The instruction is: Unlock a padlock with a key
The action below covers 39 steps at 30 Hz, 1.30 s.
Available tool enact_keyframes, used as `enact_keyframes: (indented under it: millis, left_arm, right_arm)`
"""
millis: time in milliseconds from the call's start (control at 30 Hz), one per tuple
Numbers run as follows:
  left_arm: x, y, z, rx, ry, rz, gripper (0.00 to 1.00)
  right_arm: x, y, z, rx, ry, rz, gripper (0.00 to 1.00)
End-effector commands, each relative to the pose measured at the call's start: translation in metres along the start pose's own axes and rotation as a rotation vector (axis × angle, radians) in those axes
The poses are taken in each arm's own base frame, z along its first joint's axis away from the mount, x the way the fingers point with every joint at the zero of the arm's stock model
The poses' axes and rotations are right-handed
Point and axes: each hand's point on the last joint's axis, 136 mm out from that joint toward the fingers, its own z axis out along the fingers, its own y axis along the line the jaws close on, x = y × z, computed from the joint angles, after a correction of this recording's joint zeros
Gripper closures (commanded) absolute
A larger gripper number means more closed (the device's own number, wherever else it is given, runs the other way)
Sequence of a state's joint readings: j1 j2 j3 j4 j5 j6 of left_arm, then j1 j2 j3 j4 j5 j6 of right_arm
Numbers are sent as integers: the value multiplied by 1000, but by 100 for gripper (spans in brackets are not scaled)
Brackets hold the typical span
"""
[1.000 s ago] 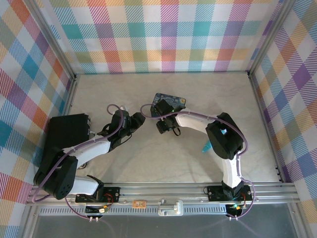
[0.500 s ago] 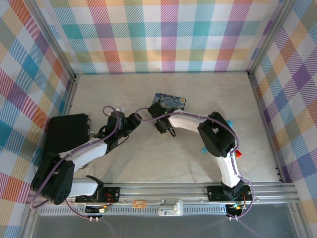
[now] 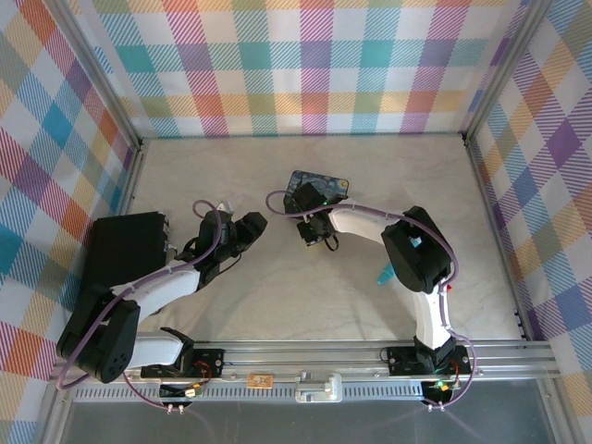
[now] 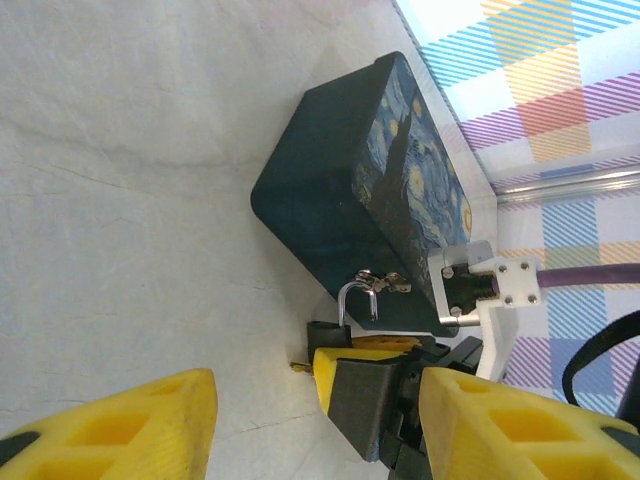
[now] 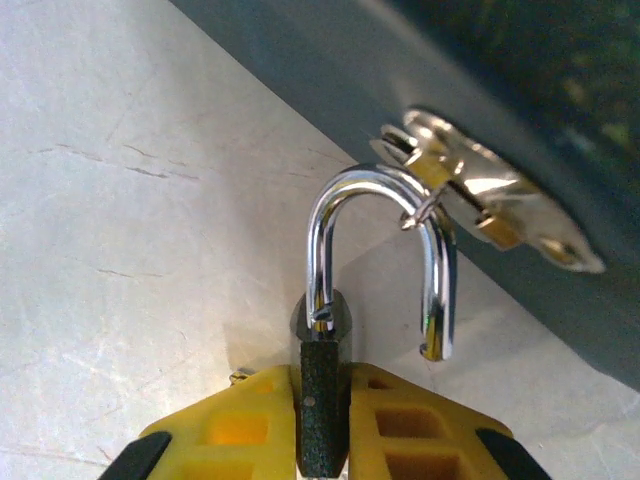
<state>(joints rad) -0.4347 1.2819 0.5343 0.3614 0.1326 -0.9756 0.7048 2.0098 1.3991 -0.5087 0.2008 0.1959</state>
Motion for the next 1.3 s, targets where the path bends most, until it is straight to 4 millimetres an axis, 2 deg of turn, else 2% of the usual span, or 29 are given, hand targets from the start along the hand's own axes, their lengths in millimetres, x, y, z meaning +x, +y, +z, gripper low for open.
enact_keyframes:
  millis: [0, 67, 233, 333, 567, 867, 1100, 1267]
  left_arm:
    - [0, -8, 4, 74, 17, -16, 45]
    - [5, -14, 7, 116, 42, -15, 46]
    - [16, -24, 17, 178, 91, 12, 47]
    - [26, -23, 27, 174, 122, 26, 52]
    - [47, -38, 63, 193, 120, 41, 64]
    - [65, -45, 111, 219, 126, -14, 70]
    - [68, -43, 126, 207, 115, -39, 70]
    - [78, -45, 134, 191, 137, -34, 70]
  right_arm:
    - [6, 1, -9, -97, 16, 9, 95]
    - [6, 3, -13, -162, 7, -30, 100]
    - [7, -1, -18, -247, -1, -149, 100]
    - [3, -2, -22, -329, -12, -181, 100]
    - [-4, 5, -35, -584, -4, -95, 100]
    - [1, 11, -36, -645, 8, -85, 100]
    - [3, 10, -34, -643, 11, -91, 100]
    - [3, 9, -31, -637, 15, -88, 100]
